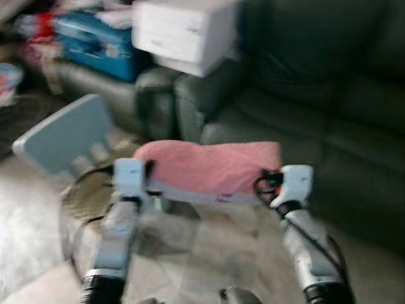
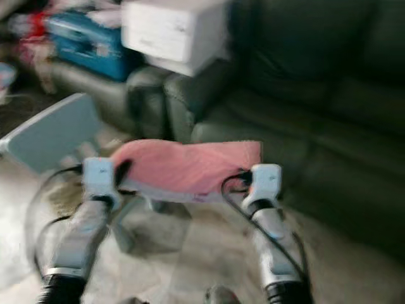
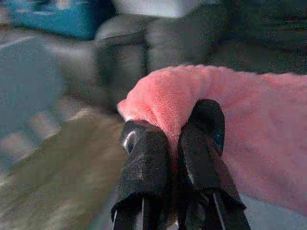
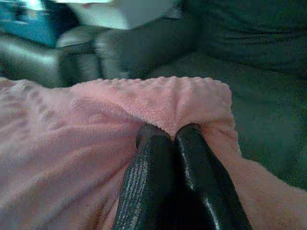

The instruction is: Move the pillow to the sofa

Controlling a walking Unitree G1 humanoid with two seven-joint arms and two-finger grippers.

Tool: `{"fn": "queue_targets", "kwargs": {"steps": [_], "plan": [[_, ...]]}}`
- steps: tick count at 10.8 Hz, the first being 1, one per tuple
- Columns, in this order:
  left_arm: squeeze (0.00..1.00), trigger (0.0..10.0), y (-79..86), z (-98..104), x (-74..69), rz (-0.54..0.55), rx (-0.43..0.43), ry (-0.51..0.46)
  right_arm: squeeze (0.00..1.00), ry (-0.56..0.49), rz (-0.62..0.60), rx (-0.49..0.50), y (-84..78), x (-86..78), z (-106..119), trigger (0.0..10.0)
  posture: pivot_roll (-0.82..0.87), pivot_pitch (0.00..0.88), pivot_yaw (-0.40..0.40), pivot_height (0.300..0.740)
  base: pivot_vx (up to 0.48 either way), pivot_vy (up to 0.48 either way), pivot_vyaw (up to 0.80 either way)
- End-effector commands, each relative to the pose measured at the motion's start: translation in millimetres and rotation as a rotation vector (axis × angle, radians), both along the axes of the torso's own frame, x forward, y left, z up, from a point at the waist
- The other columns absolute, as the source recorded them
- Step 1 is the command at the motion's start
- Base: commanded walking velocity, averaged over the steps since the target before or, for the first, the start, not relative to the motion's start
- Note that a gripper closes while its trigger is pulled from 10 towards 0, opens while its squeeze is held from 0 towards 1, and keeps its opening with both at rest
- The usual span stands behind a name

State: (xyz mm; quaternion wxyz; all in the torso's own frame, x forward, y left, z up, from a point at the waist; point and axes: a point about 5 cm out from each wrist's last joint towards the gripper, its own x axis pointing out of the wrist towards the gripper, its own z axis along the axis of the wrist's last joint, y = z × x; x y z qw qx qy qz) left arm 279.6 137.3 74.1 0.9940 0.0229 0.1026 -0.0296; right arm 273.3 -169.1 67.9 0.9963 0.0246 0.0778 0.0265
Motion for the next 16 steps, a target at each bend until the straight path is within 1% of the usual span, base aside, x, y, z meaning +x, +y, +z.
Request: {"fn": "queue_targets", "kwargs": {"steps": [1, 3, 4, 5, 6, 8, 9, 10, 11, 12, 14, 16], "plan": [[0.0, 10.0, 3.7, 10, 2.4, 0.0, 0.008, -0.051, 0.0, -0.021, 0.005, 0.003, 2.1, 3.2, 5, 10.0, -0.04, 0.0, -0.002, 0.74, 0.0, 0.0, -0.8], [0.0, 10.0, 5.2, 11, 2.2, -0.009, 0.008, -0.066, 0.0, -0.022, 0.005, 0.005, 2.8, 3.7, 5, 10.0, -0.03, 0.0, -0.002, 0.74, 0.0, 0.0, -0.8], [0.0, 10.0, 5.9, 13, 1.3, -0.051, -0.025, -0.093, 0.0, -0.021, 0.005, 0.005, 2.9, 3.4, 5, 10.0, -0.03, 0.0, -0.002, 0.74, 0.0, 0.0, -0.8], [0.0, 10.0, 11.1, 12, 1.8, -0.028, 0.026, -0.099, 0.0, -0.021, 0.005, 0.006, 3.2, 3.7, 5, 10.0, -0.03, 0.0, -0.002, 0.74, 0.0, 0.0, -0.8], [0.0, 10.0, 11.8, 11, 2.0, -0.024, 0.011, -0.084, 0.0, -0.022, 0.006, 0.008, 4.0, 3.7, 5, 10.0, -0.03, 0.0, -0.002, 0.74, 0.0, 0.0, -0.8], [0.0, 10.0, 8.1, 13, 2.2, -0.068, -0.01, -0.094, 0.0, -0.026, 0.006, 0.006, 4.2, 4.6, 6, 10.0, -0.03, 0.0, -0.002, 0.74, 0.0, 0.0, -0.8], [0.0, 10.0, 4.4, 13, 1.2, -0.1, -0.039, -0.092, 0.0, -0.03, 0.003, 0.005, 2.8, 4.6, 6, 10.0, -0.03, 0.0, -0.002, 0.74, 0.0, 0.0, -0.8], [0.0, 10.0, 2.1, 14, 0.8, -0.115, -0.051, -0.096, 0.0, -0.032, 0.003, 0.004, 2.6, 4.6, 7, 10.0, -0.03, 0.0, -0.002, 0.74, 0.0, 0.0, 0.0], [0.0, 10.0, -0.6, 15, 0.4, -0.135, -0.074, -0.095, 0.0, -0.036, 0.008, 0.001, 3.2, 4.5, 7, 10.0, -0.03, 0.0, -0.002, 0.74, 0.289, 0.0, 0.0], [0.0, 10.0, -1.2, 15, 0.3, -0.144, -0.079, -0.099, 0.0, -0.034, 0.007, 0.005, 3.5, 4.4, 7, 10.0, -0.03, 0.0, -0.002, 0.74, 0.319, 0.0, 0.0], [0.0, 10.0, -2.0, 15, -0.6, -0.155, -0.098, -0.095, 0.0, -0.03, 0.005, 0.006, 3.4, 3.7, 6, 10.0, -0.04, 0.0, -0.001, 0.74, 0.369, 0.0, -0.65], [0.0, 10.0, -3.9, 15, -2.2, -0.163, -0.102, -0.09, 0.0, -0.031, 0.007, 0.007, 4.1, 3.4, 6, 10.0, -0.04, 0.0, 0.0, 0.74, 0.368, 0.0, 0.0]]}}
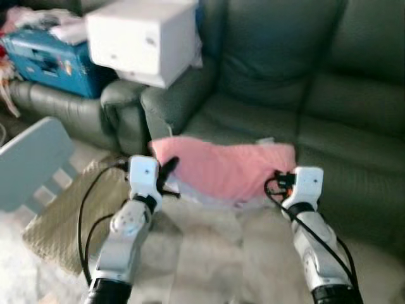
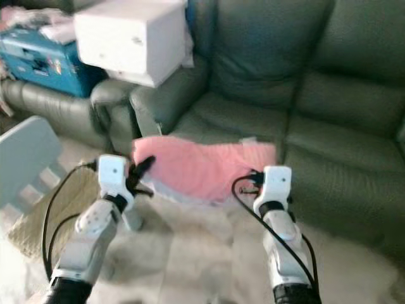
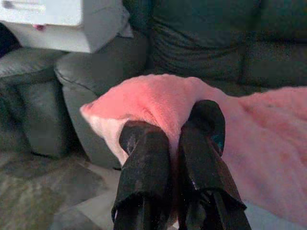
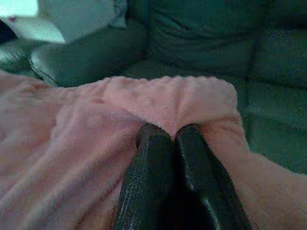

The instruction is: Move the pillow to the sofa

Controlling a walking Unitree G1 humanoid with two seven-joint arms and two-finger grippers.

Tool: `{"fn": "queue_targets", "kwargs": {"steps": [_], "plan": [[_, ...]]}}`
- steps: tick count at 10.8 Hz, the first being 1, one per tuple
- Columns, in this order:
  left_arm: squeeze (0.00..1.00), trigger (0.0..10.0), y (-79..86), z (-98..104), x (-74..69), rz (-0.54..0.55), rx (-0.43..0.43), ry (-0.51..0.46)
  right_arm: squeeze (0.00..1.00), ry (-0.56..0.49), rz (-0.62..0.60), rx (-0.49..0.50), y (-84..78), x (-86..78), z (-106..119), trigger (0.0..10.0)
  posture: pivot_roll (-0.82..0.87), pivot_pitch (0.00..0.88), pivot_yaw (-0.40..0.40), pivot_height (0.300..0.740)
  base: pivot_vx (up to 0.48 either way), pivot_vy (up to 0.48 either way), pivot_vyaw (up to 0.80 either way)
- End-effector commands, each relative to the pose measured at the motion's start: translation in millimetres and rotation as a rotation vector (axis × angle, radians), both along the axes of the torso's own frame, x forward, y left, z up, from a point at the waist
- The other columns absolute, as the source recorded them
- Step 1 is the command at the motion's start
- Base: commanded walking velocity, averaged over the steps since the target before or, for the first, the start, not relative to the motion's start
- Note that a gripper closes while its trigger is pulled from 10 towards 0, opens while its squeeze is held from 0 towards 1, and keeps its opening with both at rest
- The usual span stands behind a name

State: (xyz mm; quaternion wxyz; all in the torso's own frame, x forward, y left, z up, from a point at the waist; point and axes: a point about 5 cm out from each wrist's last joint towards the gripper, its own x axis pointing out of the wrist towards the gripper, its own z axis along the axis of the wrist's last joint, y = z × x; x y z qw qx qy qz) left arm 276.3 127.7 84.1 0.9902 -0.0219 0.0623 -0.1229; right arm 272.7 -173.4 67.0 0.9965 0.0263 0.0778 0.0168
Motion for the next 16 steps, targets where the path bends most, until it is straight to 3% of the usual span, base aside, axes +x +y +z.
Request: {"fn": "queue_targets", "kwargs": {"steps": [1, 11, 16], "plan": [[0.0, 10.0, 5.7, 4.6, 0.4, 0.016, 0.005, -0.015, 0.0, -0.03, 0.026, 0.005, 8.7, 3.7, 6.6, 10.0, -0.04, 0.0, 0.0, 0.74, 0.368, 0.0, 0.0], [0.0, 10.0, 3.3, 5.1, -0.7, 0.007, -0.003, -0.007, 0.0, -0.026, 0.027, 0.002, 8.1, 2.1, 5.5, 10.0, -0.04, 0.0, 0.001, 0.74, 0.394, 0.0, -0.24], [0.0, 10.0, 3.2, 5.1, -1.3, 0.01, -0.015, -0.004, 0.0, -0.021, 0.029, 0.006, 9.1, 1.2, 4.2, 10.0, -0.04, 0.0, 0.001, 0.74, 0.343, 0.33, 0.0]]}}
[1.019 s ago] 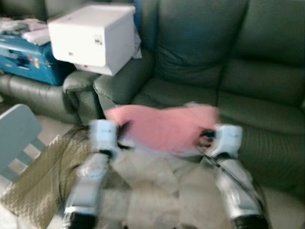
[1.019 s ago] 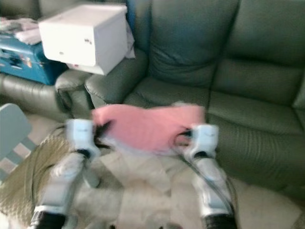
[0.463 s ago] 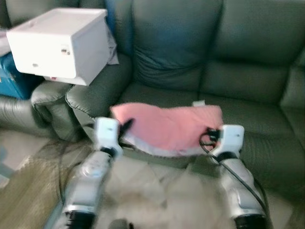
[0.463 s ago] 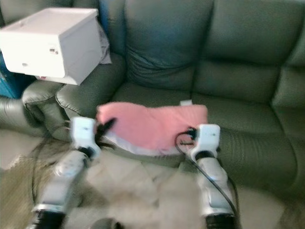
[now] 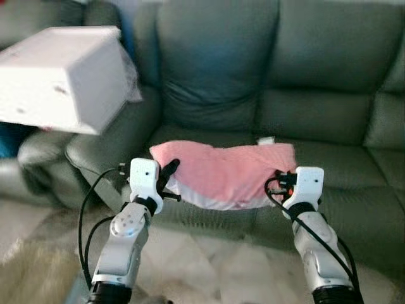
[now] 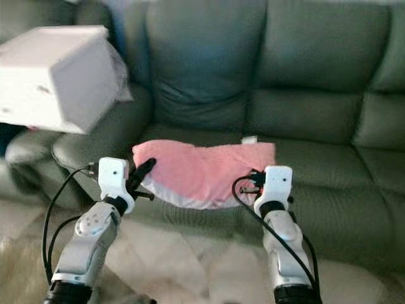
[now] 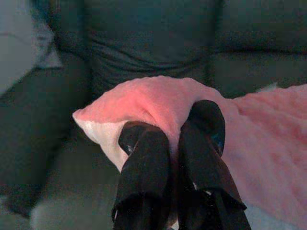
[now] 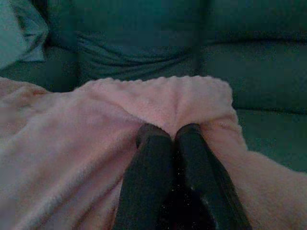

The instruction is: Move the pillow to the sofa

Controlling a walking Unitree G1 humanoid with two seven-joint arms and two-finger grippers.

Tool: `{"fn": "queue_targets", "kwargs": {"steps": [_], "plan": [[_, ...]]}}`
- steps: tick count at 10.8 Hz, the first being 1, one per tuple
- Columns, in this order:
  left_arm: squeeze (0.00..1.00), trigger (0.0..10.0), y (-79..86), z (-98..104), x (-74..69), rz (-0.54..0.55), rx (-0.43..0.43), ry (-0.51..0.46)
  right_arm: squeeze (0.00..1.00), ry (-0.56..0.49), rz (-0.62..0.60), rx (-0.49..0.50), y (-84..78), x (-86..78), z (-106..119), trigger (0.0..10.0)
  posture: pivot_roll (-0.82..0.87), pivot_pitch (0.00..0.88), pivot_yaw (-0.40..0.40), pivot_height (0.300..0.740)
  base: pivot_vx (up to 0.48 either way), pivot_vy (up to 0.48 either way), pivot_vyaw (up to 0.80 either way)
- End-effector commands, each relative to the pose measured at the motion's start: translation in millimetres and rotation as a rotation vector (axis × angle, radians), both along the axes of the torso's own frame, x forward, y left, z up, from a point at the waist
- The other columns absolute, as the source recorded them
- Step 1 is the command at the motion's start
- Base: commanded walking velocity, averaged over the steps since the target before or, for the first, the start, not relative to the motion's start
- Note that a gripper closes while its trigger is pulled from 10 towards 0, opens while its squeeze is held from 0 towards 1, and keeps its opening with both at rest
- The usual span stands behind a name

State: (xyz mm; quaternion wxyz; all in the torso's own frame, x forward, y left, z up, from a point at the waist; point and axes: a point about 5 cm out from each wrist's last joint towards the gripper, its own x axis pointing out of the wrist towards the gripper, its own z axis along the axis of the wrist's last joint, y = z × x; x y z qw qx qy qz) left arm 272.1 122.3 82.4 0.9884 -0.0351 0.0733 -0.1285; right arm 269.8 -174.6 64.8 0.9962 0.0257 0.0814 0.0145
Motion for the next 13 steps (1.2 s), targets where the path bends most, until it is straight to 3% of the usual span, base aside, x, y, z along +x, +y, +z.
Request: {"fn": "queue_targets", "kwargs": {"steps": [1, 4, 6, 10, 13], "plan": [[0.0, 10.0, 7.7, 5, 2.5, 0.024, 0.006, -0.011, 0.0, -0.028, 0.034, 0.007, 10.5, 4.0, 6, 10.0, -0.04, 0.0, 0.001, 0.74, 0.0, 0.45, 0.0], [0.0, 10.0, 5.6, 5, 1.7, 0.017, 0.012, -0.021, 0.0, -0.027, 0.035, 0.007, 10.3, 3.9, 6, 10.0, -0.04, 0.0, 0.0, 0.74, 0.0, 0.436, 0.0], [0.0, 10.0, 3.6, 7, 1.5, 0.004, 0.015, -0.037, 0.0, -0.027, 0.036, 0.006, 10.8, 3.8, 6, 10.0, -0.04, 0.0, 0.0, 0.74, 0.0, 0.0, 0.0], [0.0, 10.0, 0.8, 22, 5.7, -0.022, 0.069, -0.098, 0.0, -0.042, 0.034, -0.01, 5.6, 8.5, 13, 10.0, -0.02, 0.0, -0.005, 0.74, 0.0, 0.0, -0.74], [0.0, 10.0, 5.8, 20, 2.7, -0.029, 0.06, -0.096, 0.0, -0.052, 0.05, -0.006, 12.3, 10.6, 16, 10.0, -0.01, 0.0, -0.007, 0.74, 0.0, 0.0, -0.71]]}}
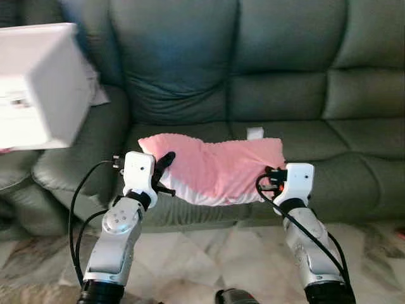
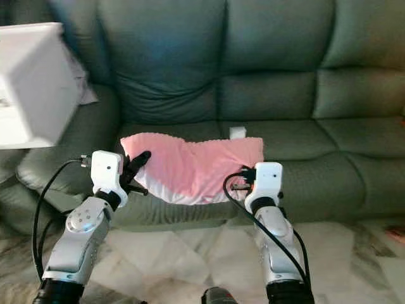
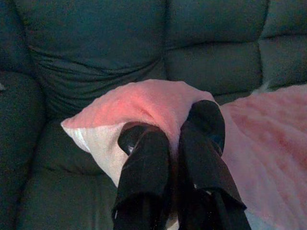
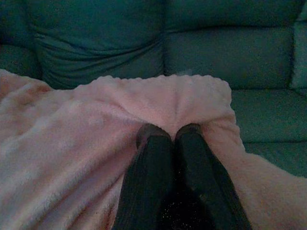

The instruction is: Move the pillow to the sofa

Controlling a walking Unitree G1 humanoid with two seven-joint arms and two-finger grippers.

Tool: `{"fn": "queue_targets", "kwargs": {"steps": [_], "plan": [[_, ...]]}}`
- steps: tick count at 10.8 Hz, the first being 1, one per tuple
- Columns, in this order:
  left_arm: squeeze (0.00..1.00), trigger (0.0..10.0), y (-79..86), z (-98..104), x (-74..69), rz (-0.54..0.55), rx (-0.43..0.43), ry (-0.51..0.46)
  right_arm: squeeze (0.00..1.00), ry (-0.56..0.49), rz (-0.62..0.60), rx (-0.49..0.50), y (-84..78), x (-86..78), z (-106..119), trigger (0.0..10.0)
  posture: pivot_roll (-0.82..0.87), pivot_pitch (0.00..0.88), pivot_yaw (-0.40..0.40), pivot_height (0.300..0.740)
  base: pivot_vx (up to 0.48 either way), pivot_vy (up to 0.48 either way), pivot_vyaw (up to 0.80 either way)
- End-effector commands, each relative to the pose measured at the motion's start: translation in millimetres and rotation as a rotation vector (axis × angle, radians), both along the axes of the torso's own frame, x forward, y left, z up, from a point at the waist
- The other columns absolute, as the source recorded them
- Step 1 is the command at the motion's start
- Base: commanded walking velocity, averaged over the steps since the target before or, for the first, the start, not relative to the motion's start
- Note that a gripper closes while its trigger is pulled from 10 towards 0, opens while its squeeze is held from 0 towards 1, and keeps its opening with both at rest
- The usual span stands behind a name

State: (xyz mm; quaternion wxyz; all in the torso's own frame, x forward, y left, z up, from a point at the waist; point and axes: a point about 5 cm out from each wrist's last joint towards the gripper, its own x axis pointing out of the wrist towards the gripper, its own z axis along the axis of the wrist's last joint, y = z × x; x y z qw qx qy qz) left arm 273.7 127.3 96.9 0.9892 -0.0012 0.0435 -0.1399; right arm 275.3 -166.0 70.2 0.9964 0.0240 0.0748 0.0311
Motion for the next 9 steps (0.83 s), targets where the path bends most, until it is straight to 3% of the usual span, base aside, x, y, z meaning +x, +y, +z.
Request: {"fn": "queue_targets", "kwargs": {"steps": [1, 4, 9], "plan": [[0.0, 10.0, 1.0, 4, 0.5, 0.0, 0.004, -0.023, 0.0, -0.032, 0.012, -0.003, 3.5, 3.1, 9, 10.0, 0.0, 0.0, -0.015, 0.74, 0.0, 0.0, 0.0], [0.0, 10.0, -3.6, -7, -10.1, -0.018, -0.03, 0.022, 0.0, 0.009, -0.016, 0.007, 1.5, -8.6, -4, 10.0, -0.02, 0.0, 0.001, 0.74, 0.0, 0.0, -0.42], [0.0, 10.0, -6.2, -5, -8.2, -0.033, -0.047, 0.018, 0.0, 0.001, -0.006, 0.006, 2.8, -4.3, -3, 10.0, -0.02, 0.0, 0.004, 0.74, 0.284, 0.0, 0.0]]}}
